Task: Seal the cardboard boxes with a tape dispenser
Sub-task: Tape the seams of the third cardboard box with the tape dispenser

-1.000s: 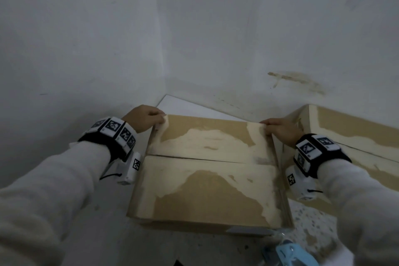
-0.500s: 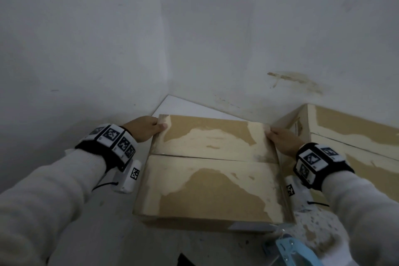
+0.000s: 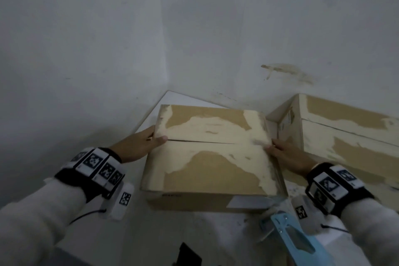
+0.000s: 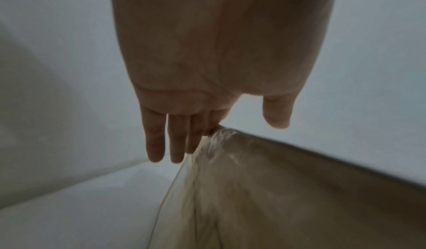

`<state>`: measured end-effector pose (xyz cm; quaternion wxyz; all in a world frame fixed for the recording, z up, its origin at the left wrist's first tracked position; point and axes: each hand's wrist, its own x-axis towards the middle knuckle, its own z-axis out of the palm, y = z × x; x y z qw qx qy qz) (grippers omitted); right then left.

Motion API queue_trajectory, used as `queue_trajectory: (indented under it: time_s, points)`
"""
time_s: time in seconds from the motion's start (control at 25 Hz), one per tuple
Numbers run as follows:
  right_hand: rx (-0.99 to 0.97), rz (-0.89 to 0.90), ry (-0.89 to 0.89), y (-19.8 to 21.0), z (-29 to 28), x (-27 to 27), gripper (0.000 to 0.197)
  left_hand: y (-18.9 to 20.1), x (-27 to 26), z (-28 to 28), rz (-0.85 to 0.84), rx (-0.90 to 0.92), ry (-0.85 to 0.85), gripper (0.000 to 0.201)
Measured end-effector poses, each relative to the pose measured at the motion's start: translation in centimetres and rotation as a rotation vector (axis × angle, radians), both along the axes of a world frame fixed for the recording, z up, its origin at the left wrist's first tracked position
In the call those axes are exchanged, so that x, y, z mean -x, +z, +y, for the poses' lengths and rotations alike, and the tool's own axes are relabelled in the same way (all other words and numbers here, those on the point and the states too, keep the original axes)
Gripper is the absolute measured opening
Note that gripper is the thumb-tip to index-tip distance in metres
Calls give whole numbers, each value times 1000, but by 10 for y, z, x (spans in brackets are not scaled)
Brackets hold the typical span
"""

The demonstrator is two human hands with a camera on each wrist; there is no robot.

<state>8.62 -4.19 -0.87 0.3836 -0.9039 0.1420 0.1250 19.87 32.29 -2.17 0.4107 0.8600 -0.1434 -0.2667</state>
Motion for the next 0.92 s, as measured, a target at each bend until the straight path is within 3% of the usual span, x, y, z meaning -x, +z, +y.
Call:
queue_trajectory:
  time_s: [0.08, 0.24, 0.4, 0.52, 0.68, 0.8, 0.92]
  points:
    - [-142, -1, -69, -1, 12, 23, 30, -5, 22, 1, 70, 107, 56, 79]
    - [-396, -94, -276, -18, 32, 35, 43, -18, 37, -19, 118, 366, 296, 55]
    - [-374, -214, -378, -37, 30, 15, 39, -28, 18, -29, 25, 416, 388, 53]
    - [-362, -239, -397, -31, 27, -7, 25, -25, -5, -39, 3, 389, 419, 49]
    - [-487, -231, -481, -22, 28, -22, 22, -24, -23, -50, 14, 452, 448, 37]
    - [-371, -217, -483, -18, 28, -18, 18, -23, -21, -48, 45, 432, 448, 36]
    - [-352, -272, -581, -26, 24, 0, 35, -26, 0, -29, 98, 498, 471, 40]
